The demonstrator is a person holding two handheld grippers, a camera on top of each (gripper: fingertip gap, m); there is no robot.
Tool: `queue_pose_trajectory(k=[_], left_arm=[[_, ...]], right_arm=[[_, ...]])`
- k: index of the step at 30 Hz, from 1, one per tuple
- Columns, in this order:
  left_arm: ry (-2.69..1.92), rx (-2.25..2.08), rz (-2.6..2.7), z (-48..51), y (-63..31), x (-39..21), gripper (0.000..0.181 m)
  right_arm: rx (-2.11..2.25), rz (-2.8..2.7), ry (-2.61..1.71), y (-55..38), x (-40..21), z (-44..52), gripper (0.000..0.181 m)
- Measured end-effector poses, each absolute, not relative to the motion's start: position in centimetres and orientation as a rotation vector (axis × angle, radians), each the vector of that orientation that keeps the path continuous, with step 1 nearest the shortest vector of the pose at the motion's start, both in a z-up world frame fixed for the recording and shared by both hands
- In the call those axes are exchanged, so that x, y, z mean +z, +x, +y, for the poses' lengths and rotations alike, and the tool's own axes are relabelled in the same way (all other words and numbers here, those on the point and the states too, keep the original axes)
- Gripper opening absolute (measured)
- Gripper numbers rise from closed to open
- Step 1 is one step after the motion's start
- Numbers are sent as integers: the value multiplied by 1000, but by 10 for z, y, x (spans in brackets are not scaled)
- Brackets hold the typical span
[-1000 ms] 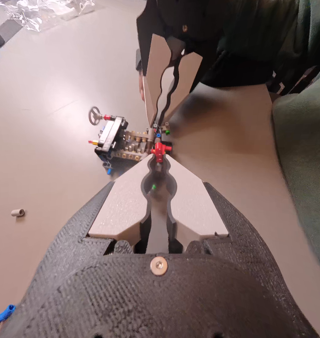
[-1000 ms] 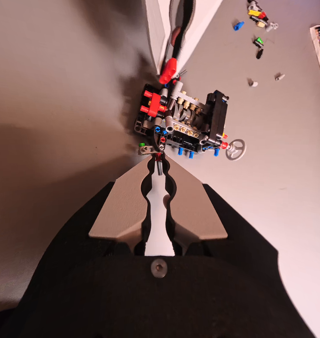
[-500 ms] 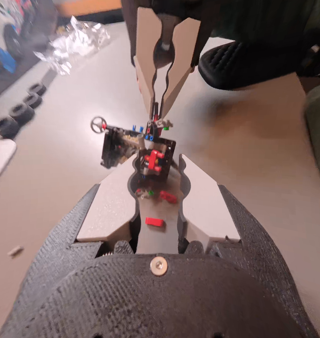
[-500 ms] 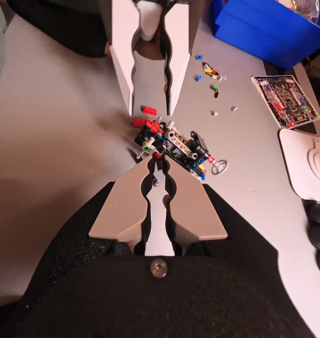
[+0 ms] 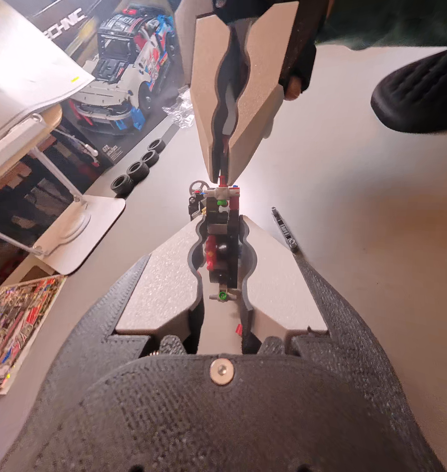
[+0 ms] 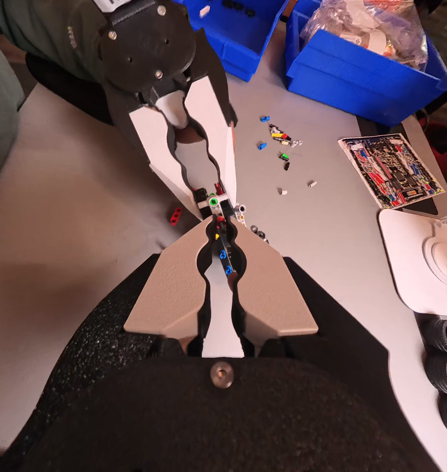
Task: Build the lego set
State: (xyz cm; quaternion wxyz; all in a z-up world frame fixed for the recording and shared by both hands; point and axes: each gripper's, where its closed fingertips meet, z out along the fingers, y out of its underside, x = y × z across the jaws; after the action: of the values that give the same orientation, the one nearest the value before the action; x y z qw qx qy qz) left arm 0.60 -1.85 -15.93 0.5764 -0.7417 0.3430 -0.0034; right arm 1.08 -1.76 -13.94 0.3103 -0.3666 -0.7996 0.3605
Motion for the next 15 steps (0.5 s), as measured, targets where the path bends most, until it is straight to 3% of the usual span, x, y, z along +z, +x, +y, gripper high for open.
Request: queue_pose_trajectory(k=[5, 11, 15], left_arm=[[-1797, 10, 586, -9, -9, -158, 22], [-1805, 38, 484, -2, -15, -158, 22], [-1795, 55, 476, -1, -12, -157, 22]], right_arm=[[870, -1889, -1132, -3, -134, 8, 15], [1196, -1494, -1607, -4, -140, 7, 48], [1360, -1337, -1720, -12, -146, 1, 29]])
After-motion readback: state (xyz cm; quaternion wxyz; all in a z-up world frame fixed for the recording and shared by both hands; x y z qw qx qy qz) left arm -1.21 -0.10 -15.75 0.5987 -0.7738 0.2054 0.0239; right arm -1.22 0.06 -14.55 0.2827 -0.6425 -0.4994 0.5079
